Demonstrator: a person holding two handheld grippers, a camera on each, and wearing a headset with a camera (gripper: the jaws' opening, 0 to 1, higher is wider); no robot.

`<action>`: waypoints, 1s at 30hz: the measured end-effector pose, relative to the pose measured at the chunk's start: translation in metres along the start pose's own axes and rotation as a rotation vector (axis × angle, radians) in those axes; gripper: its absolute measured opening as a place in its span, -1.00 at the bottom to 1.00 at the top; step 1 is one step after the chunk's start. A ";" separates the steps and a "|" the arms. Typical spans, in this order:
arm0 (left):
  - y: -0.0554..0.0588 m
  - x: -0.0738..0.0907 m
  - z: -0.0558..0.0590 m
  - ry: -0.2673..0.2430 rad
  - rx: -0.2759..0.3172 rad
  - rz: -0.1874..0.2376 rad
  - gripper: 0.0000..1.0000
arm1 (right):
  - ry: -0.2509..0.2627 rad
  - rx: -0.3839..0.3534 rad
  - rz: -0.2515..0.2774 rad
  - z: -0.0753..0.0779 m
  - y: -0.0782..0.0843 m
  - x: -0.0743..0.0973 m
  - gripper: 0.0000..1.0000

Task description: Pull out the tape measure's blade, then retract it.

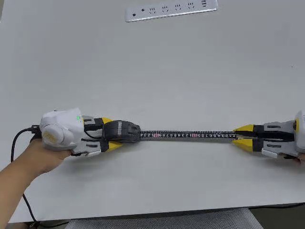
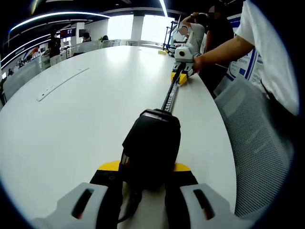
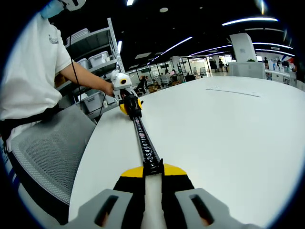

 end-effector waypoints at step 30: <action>0.000 0.000 0.000 -0.005 -0.001 -0.020 -0.37 | 0.039 0.041 -0.056 -0.004 -0.001 -0.006 -0.67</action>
Point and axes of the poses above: the centre of the closed fingertips' face, and the gripper's own axes: x roughly backward along the fingers, z roughly to its right, y roughly out of its underside, the point moved 9 cm from there along x, roughly backward along the fingers, and after that the axes turned 5 degrees about z, right-handed, at the moved point
